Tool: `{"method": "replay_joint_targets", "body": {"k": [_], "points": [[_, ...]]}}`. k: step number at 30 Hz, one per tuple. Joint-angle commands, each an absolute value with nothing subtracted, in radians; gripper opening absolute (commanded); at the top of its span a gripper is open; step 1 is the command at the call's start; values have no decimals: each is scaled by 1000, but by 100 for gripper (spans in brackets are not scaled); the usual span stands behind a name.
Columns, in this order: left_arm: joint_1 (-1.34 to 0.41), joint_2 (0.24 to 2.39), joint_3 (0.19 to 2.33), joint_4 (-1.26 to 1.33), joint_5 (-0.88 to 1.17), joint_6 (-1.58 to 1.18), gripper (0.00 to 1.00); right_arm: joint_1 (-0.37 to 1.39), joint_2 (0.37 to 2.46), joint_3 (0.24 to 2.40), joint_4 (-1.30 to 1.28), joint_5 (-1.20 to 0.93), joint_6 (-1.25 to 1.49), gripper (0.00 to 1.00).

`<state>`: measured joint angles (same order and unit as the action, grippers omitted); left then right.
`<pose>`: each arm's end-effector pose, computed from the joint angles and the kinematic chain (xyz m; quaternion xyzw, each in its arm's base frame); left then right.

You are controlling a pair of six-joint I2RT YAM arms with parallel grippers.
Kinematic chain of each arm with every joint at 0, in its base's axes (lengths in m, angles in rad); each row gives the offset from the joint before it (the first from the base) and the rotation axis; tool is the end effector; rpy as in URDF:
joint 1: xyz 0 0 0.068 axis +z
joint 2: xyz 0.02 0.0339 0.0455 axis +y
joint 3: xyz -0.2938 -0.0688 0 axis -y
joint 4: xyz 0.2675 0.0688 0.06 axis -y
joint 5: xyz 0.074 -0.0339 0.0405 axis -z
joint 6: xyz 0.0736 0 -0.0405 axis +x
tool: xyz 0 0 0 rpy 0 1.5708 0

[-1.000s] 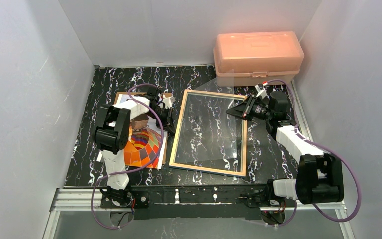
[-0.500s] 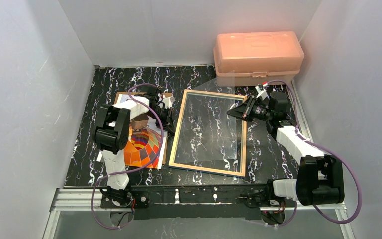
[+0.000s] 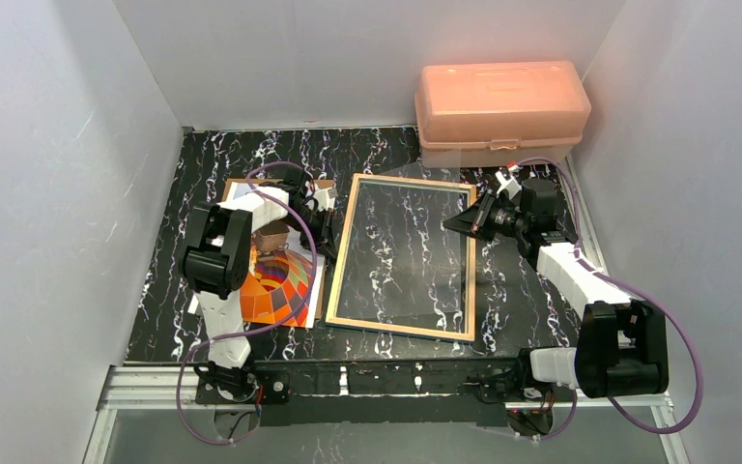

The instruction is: Put the photo into the frame

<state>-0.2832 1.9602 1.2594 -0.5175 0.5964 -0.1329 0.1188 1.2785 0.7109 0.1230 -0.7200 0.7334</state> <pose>0.3929 -0.1574 0.1321 0.1220 0.9345 -0.3176 0.1042 0.3020 0.0849 0.2460 0.0601 0.8112 0.4777 0.3318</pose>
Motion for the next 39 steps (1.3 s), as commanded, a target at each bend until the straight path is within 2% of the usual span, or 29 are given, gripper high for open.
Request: {"method": "replay_joint_targets", "body": {"k": [1,18,23,29,37,39], "points": [[-296,1957,1284,-528,657,-135,0,140,1284,728,32,-729,677,1],[-296,1960,1285,-527,660,-135,0,140,1311,730,61,-719,703,1],[-296,1959,1286,-527,658,-134,0,141,1329,754,-36,-683,648,20],[-296,1960,1289,-528,657,-134,0,141,1343,786,-100,-636,600,38],[-295,1959,1289,-529,655,-132,0,156,1371,874,-234,-554,497,71],[-296,1960,1290,-529,656,-134,0,169,1385,904,-288,-515,467,76]]}}
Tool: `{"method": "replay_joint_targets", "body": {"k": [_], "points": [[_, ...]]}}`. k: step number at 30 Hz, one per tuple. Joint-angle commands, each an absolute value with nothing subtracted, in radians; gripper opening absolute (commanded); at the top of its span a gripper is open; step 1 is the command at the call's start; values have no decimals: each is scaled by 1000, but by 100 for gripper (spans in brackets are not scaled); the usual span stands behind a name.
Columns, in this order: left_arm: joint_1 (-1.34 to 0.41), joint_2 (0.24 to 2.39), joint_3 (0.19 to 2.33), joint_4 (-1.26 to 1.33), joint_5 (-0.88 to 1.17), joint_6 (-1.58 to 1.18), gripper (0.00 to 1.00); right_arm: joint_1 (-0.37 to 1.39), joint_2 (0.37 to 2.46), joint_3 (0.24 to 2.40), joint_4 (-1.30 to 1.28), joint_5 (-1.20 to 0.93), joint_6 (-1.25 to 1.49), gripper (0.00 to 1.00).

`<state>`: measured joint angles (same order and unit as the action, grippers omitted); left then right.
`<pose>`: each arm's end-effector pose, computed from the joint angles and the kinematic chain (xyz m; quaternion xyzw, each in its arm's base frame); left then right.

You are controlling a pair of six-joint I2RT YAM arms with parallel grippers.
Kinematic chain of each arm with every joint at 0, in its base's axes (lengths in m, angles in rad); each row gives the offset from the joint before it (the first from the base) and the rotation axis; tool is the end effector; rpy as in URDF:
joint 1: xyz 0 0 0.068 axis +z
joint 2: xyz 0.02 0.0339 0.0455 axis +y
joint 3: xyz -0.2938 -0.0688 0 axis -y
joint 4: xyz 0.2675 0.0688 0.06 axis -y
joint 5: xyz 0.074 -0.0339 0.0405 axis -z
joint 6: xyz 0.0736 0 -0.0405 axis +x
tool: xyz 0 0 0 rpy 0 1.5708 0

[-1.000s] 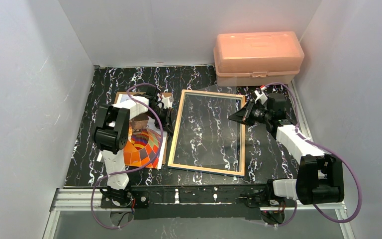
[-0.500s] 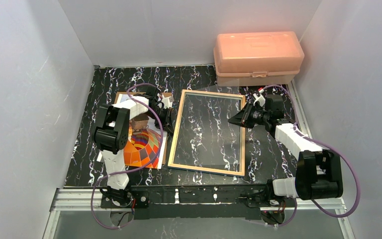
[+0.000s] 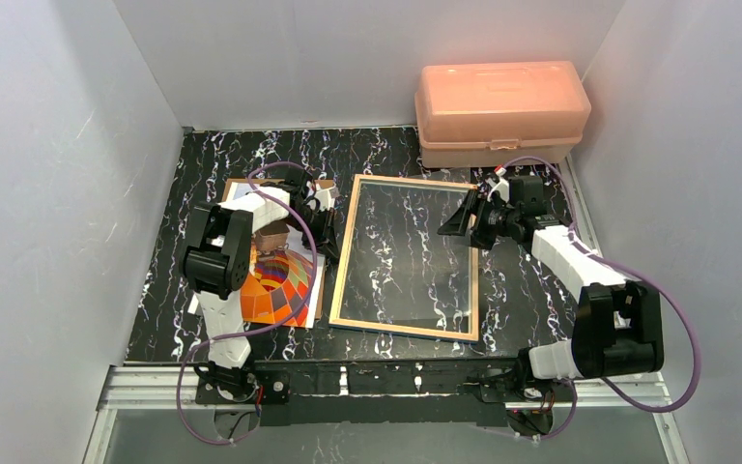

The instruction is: Put the photo into the frame

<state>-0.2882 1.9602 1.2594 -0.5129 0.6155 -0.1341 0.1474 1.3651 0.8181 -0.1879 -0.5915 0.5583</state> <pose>0.3921 -0.1606 0.1330 0.1258 0.9309 -0.3270 0.1030 0.3104 0.0876 0.2226 0.0625 0.8800 0.3841 0.2723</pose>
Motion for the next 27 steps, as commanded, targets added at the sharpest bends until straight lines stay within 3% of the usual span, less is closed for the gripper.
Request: {"method": "replay_joint_targets", "body": {"k": [1,27], "points": [[-296,1960,1290,-529,657,-135,0,177,1397,920,-314,-498,450,78],[-296,1968,1299,-537,663,-137,0,313,1578,1104,-560,-196,299,94]]}}
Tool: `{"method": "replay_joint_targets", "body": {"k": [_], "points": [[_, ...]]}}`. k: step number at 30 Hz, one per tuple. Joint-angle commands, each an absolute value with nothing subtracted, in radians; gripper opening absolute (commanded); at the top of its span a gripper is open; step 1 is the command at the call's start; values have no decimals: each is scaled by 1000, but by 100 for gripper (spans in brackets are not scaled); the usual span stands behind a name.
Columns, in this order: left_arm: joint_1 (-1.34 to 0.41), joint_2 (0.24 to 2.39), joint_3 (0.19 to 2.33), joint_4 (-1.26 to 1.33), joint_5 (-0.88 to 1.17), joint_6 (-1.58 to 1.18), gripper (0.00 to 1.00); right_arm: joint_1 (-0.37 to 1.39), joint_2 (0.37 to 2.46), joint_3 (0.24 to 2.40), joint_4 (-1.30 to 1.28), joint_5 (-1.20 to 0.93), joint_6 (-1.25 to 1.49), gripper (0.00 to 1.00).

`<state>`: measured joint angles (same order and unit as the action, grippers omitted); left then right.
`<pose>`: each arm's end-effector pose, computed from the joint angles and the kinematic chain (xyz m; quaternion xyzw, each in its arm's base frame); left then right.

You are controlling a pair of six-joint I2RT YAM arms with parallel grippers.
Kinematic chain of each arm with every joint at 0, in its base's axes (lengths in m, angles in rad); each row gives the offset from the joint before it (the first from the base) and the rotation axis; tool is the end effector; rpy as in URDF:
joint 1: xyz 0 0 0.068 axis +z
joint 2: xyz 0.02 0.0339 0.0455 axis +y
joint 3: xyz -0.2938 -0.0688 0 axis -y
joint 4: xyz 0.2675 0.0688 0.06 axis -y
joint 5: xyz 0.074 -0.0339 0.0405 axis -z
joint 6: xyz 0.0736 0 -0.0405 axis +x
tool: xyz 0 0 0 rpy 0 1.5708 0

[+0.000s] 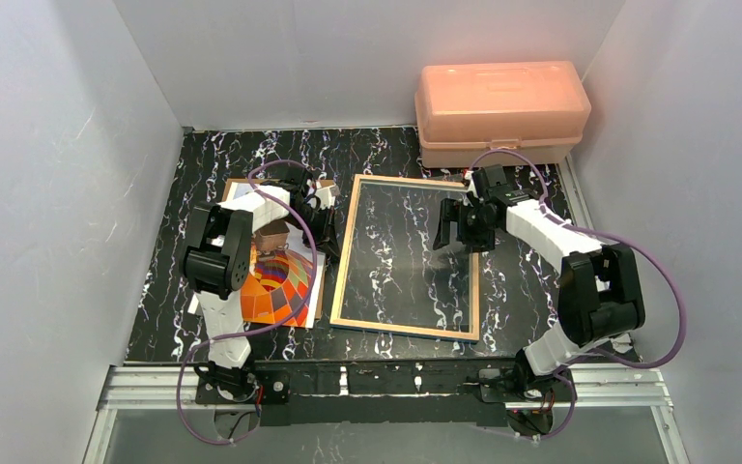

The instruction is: Put the photo into the frame

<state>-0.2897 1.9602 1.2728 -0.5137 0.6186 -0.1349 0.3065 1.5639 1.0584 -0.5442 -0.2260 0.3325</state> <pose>0.3949 -0.1622 0.1370 0.1282 0.9292 -0.3294 0.1081 0.3322 0.1224 0.2039 -0.0166 0.9604 0.1838 0.2088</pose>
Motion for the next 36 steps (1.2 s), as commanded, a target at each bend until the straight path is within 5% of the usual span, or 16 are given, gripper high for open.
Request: {"method": "replay_joint_targets", "body": {"k": [1,36], "points": [[-295,1969,1299,-536,663,-137,0,314,1584,1108,-566,-189,295,95],[-295,1959,1291,-541,660,-131,0,333,1643,1146,-573,-25,292,99]]}}
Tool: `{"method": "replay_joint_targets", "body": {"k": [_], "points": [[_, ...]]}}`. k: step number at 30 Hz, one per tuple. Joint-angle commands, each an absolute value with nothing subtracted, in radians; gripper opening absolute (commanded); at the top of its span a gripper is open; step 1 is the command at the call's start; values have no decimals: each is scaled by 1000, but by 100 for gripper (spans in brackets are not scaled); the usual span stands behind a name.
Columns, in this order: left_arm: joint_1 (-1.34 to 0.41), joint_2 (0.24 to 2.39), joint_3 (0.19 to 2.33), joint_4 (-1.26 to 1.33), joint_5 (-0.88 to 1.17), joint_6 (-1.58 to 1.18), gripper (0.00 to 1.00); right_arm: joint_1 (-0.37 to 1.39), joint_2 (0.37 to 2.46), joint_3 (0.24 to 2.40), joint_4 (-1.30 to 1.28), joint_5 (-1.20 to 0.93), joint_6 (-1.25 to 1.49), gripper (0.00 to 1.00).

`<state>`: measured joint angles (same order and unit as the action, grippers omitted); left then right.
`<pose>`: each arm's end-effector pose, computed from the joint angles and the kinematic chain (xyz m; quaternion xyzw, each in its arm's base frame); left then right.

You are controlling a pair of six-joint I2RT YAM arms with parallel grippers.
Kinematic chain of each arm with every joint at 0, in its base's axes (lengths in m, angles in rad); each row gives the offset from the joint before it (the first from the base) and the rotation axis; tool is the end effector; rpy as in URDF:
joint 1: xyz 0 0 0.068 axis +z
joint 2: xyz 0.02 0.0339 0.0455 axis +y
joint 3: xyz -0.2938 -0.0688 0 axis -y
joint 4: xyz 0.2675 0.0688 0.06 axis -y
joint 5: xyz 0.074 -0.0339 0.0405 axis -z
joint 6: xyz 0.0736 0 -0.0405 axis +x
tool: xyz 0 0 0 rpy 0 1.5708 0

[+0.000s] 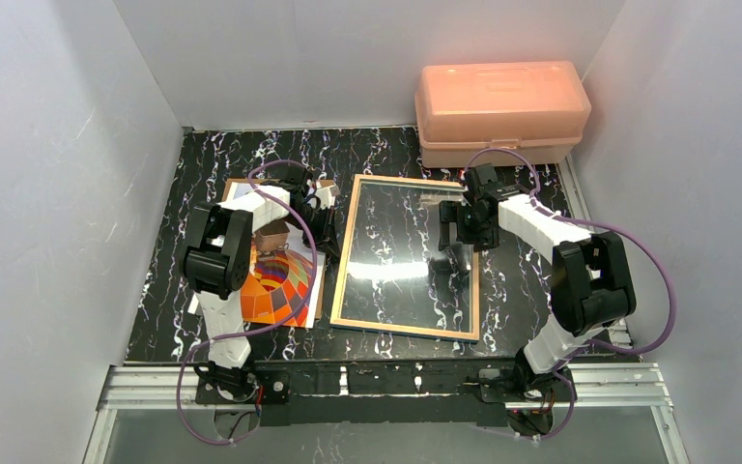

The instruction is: Put the photo into the frame

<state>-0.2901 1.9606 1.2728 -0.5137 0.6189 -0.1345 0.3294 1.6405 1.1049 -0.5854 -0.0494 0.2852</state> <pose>0.3948 -0.1624 0.1369 0.1285 0.9291 -0.3295 0.1079 0.3444 0.1216 0.1888 -0.0270 0.9742 0.0904 0.2052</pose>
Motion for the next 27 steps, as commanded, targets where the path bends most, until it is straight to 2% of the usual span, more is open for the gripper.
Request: {"method": "replay_joint_targets", "body": {"k": [1,10,21,27], "points": [[-295,1959,1291,-541,660,-130,0,333,1642,1145,-565,-27,299,98],[-295,1957,1296,-551,657,-126,0,352,1663,1126,-515,-72,329,95],[-292,1958,1298,-555,664,-117,0,354,1584,1094,-517,-65,357,98],[-286,1947,1323,-589,678,-112,0,365,1521,1038,-524,-75,399,93]]}}
